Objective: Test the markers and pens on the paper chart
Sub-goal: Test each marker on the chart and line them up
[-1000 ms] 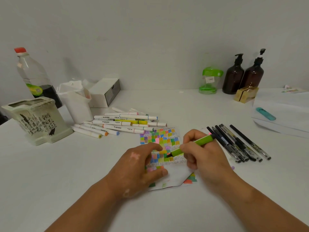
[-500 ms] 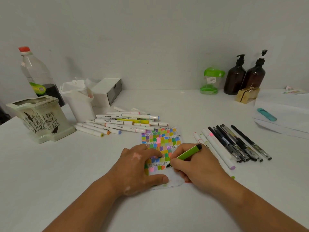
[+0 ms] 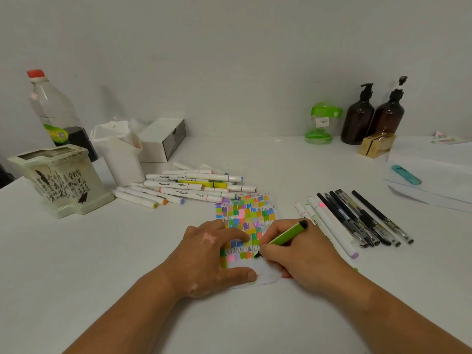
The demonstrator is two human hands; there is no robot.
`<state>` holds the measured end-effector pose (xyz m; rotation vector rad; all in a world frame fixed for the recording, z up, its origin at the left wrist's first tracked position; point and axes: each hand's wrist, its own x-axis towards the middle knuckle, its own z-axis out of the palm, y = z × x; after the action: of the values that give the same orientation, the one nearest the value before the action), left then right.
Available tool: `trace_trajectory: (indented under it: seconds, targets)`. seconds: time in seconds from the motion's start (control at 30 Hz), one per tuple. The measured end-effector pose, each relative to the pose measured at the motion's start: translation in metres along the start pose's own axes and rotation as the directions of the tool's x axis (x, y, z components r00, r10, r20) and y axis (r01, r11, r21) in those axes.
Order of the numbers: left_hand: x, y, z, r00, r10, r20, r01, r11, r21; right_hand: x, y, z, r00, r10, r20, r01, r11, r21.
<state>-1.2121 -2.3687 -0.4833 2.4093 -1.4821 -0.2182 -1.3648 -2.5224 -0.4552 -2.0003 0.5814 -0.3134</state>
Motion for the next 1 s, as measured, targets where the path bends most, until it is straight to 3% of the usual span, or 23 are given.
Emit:
trace_trajectory:
  seconds: [0.8, 0.9, 1.0]
  targets:
    - [-0.005, 0.01, -0.009, 0.999, -0.022, 0.025, 0.023, 0.999, -0.029, 0.003, 0.001, 0.002, 0.997, -0.009, -0.074, 0.0, 0.993, -0.122]
    - [-0.007, 0.014, -0.012, 0.998, -0.041, -0.051, 0.034, 0.992, -0.124, 0.003, 0.0, 0.0, 0.991, 0.008, -0.135, 0.003, 0.997, 0.078]
    - [-0.008, 0.013, -0.018, 0.973, -0.089, -0.213, -0.004, 0.916, -0.401, 0.005, 0.001, -0.006, 0.981, 0.021, -0.193, 0.045, 0.943, 0.331]
